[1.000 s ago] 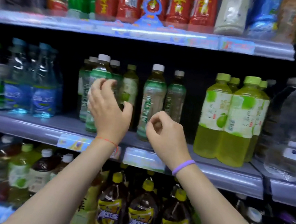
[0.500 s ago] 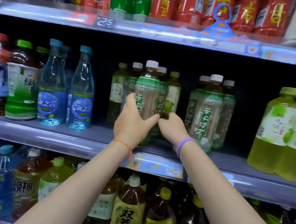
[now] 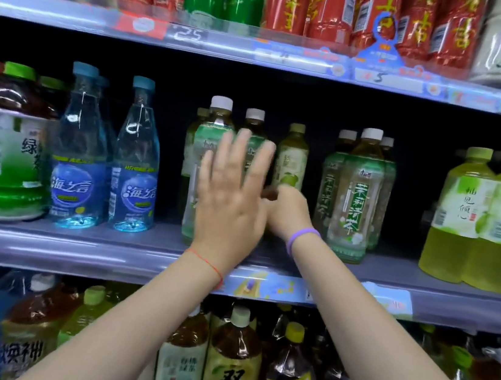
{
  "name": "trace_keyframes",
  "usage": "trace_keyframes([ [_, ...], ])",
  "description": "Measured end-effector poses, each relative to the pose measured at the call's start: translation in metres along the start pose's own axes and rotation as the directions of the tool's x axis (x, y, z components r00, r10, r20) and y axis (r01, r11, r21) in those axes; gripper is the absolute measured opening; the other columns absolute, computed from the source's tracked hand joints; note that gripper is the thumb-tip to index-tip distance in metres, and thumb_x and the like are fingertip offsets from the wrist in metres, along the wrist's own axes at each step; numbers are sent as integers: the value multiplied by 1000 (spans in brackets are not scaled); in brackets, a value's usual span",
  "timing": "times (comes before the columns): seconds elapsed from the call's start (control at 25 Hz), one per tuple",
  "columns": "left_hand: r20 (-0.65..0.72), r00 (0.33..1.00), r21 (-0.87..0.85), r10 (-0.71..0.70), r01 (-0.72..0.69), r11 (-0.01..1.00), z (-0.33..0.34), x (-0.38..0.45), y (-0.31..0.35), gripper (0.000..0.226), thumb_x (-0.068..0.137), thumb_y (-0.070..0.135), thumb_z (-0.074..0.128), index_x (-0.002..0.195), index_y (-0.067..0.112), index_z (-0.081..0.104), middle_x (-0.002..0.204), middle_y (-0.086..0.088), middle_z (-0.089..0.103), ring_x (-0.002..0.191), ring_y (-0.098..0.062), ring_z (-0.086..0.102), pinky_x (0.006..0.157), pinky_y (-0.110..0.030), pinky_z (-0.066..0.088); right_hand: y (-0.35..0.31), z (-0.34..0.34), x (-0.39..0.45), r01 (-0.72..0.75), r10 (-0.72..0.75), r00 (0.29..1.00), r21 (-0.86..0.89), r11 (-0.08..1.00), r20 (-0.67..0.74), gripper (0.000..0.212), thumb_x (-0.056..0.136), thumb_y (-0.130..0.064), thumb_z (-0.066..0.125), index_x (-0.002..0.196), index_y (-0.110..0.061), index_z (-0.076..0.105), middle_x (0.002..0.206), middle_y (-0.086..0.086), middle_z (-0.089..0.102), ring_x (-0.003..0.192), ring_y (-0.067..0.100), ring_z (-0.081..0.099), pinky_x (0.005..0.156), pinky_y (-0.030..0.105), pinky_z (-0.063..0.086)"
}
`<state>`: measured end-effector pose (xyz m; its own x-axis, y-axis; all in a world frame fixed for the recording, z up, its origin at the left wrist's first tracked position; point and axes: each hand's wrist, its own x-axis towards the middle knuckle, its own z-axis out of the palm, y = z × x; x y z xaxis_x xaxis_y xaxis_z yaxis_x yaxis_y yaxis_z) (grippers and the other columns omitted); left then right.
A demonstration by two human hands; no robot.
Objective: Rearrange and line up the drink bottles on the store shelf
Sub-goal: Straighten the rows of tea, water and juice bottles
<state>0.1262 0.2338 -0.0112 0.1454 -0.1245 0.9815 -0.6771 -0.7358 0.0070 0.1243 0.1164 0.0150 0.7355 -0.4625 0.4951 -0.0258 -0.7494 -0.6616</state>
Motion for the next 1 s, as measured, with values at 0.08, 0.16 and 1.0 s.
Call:
trace_keyframes([
  [0.08, 46, 993, 44, 110, -112, 993, 6, 3, 1, 59, 75, 15, 55, 134, 18, 57, 155, -18, 34, 146, -39, 25, 116, -58, 20, 1, -5, 3, -44, 38, 982, -27, 999, -183, 48, 85, -21, 66, 125, -5, 44, 125, 17, 47, 98, 39, 60, 76, 36, 47],
  [0.16, 100, 990, 117, 97, -108, 987, 12, 2, -3, 47, 74, 16, 55, 121, 18, 65, 153, -18, 38, 146, -39, 27, 116, -58, 18, 5, -9, 17, -116, 106, 972, -38, 992, -209, 61, 85, -28, 70, 130, -5, 34, 133, 20, 42, 107, 42, 58, 81, 42, 48],
  [1.0, 274, 855, -714, -440, 488, 503, 10, 11, 65, 34, 94, 33, 37, 119, 22, 57, 111, 4, 60, 110, -15, 53, 102, -40, 41, 29, -83, -33, 71, -80, 996, 259, 963, 25, 65, 58, -41, 83, 113, -28, 52, 100, -8, 69, 90, 15, 68, 77, 44, 59],
])
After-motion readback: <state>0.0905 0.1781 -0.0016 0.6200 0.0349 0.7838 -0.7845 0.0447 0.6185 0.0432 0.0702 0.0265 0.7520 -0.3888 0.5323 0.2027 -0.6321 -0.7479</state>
